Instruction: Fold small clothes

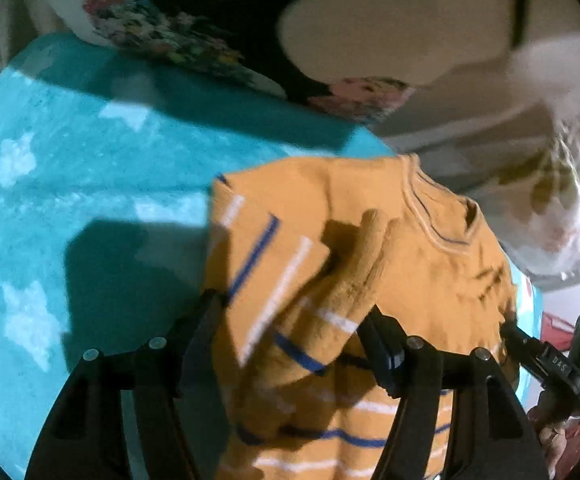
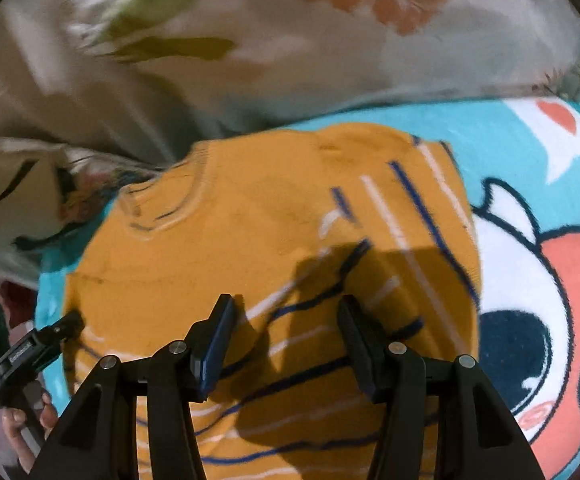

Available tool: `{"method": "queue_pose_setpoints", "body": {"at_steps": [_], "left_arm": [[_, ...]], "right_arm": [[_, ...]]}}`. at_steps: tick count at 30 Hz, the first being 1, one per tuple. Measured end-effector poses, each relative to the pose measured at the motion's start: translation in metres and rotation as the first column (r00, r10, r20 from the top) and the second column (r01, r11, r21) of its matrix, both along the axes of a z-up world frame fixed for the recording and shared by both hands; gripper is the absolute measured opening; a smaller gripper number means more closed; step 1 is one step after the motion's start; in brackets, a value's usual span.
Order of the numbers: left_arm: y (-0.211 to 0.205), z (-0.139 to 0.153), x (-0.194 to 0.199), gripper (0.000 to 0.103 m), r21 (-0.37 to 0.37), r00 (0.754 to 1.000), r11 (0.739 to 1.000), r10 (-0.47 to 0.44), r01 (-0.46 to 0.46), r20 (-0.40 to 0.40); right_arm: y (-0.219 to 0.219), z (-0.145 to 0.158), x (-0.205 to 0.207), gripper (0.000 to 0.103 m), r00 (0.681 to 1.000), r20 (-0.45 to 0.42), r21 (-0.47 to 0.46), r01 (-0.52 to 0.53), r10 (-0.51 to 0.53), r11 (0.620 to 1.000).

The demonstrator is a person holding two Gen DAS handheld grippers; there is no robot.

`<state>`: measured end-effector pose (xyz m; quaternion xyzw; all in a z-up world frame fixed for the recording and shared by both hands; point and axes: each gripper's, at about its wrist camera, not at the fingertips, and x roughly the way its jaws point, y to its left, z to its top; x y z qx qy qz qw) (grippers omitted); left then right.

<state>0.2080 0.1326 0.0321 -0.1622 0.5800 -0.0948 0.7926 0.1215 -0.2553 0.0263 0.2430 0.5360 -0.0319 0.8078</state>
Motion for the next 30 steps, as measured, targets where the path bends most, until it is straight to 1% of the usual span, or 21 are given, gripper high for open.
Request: {"method": "queue_pose_setpoints", "body": {"at_steps": [1, 5, 6, 9, 11, 14, 17, 20, 22, 26, 28, 30], "left_arm": [[0.003, 0.0, 0.002, 0.066, 0.011, 1.0, 1.0, 0.008, -0.008, -0.003], [0.025, -0.003, 0.003, 0.066, -0.09, 0.997, 0.994, 0.054, -0.058, -0.045], [0.029, 0.0, 0.0, 0.066, -0.091, 0.997, 0.994, 0.064, -0.067, -0.042], [0.034, 0.014, -0.018, 0.066, -0.065, 0.998, 0.996, 0.061, -0.06, 0.002], [0.038, 0.023, -0.03, 0.066, -0.049, 0.998, 0.997, 0.053, -0.052, 0.026], [0.048, 0.031, -0.056, 0.069, -0.03, 0.998, 0.998, 0.058, -0.057, 0.034], [0.057, 0.028, -0.085, 0.072, -0.035, 0.998, 0.997, 0.062, -0.062, 0.018], [0.053, 0.012, -0.107, 0.072, -0.048, 0.998, 0.997, 0.061, -0.061, -0.006], [0.044, -0.002, -0.12, 0.072, -0.088, 0.998, 0.995, 0.054, -0.056, -0.023], [0.032, -0.012, -0.138, 0.072, -0.125, 1.0, 0.992, 0.023, -0.025, -0.02], [0.023, -0.014, -0.138, 0.072, -0.144, 1.0, 0.989, 0.017, -0.019, -0.013], [0.018, -0.015, -0.137, 0.072, -0.131, 1.0, 0.991, 0.017, -0.019, -0.014]], "right_arm": [[-0.009, -0.002, 0.0, 0.058, 1.0, -0.006, 0.006, 0.027, -0.027, 1.0], [-0.037, -0.001, -0.007, 0.058, 0.993, 0.0, 0.054, 0.117, -0.118, 0.992], [-0.045, 0.001, -0.011, 0.058, 0.99, 0.003, 0.072, 0.139, -0.14, 0.988], [-0.059, 0.01, -0.024, 0.061, 0.985, 0.014, 0.07, 0.169, -0.17, 0.983], [-0.068, 0.017, -0.036, 0.061, 0.983, 0.035, 0.102, 0.173, -0.178, 0.98], [-0.079, 0.021, -0.06, 0.063, 0.983, 0.049, 0.118, 0.17, -0.177, 0.978], [-0.085, 0.019, -0.086, 0.064, 0.984, 0.048, 0.116, 0.163, -0.169, 0.98], [-0.091, 0.012, -0.115, 0.066, 0.987, 0.037, 0.107, 0.151, -0.155, 0.983], [-0.089, 0.005, -0.126, 0.067, 0.99, 0.025, 0.111, 0.134, -0.137, 0.985], [-0.075, -0.013, -0.134, 0.067, 0.996, 0.006, 0.14, 0.087, -0.089, 0.986], [-0.071, -0.022, -0.134, 0.067, 0.997, 0.004, 0.177, 0.08, -0.082, 0.981], [-0.064, -0.027, -0.131, 0.067, 0.997, 0.008, 0.183, 0.07, -0.072, 0.981]]}}
